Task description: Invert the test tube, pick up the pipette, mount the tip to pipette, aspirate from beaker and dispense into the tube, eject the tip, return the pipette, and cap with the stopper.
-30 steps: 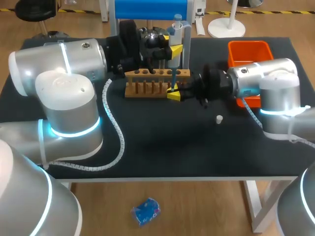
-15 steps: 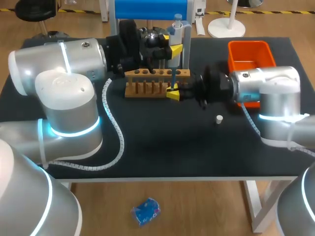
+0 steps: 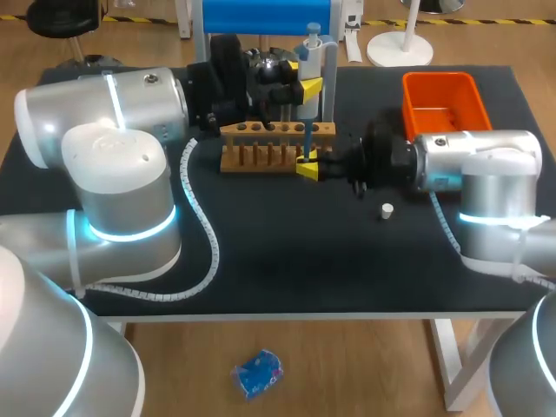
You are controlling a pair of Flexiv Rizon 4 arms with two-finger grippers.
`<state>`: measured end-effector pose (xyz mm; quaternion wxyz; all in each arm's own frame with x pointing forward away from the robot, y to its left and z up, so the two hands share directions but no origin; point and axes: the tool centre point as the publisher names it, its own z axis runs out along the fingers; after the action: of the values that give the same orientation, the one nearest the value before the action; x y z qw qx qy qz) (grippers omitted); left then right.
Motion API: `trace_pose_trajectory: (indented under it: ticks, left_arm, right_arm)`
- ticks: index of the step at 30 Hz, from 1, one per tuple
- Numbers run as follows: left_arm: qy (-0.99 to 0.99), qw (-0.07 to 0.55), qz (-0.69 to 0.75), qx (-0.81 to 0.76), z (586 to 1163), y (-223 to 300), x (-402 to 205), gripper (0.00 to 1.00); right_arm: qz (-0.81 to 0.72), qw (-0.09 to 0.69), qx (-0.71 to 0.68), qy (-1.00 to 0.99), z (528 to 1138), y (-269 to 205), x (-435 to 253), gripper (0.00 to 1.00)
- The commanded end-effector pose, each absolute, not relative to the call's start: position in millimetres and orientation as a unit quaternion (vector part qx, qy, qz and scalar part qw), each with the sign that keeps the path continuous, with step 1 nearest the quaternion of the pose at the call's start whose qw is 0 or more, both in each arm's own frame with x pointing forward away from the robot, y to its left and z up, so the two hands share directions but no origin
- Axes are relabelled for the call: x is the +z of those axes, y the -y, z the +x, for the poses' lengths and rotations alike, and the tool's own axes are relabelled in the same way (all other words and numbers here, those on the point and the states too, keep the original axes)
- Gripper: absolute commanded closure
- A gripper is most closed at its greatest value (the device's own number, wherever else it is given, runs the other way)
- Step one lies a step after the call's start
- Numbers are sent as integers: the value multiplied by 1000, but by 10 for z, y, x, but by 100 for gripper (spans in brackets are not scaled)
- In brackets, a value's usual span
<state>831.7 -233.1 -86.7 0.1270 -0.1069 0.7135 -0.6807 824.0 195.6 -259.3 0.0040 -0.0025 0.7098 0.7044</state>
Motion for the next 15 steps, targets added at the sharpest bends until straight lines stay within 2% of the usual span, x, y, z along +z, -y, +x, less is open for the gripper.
trace_pose_trajectory:
  ticks: [1, 8, 10, 15]
  left_arm:
    - [-713, 129, -108, -681, 8319, 2340, -983, 100]
    - [-713, 129, -108, -681, 8319, 2340, -983, 100]
    - [-713, 129, -108, -681, 8319, 2340, -983, 100]
    - [-713, 129, -108, -681, 8319, 2340, -983, 100]
  right_arm:
    - [11, 17, 705, -709, 8177, -1956, -2460, 100]
    - [13, 8, 703, -711, 8183, -1958, -2475, 100]
    - [12, 1, 698, -716, 8186, -1953, -2484, 0]
    - [-6, -51, 662, -747, 8187, -1902, -2584, 0]
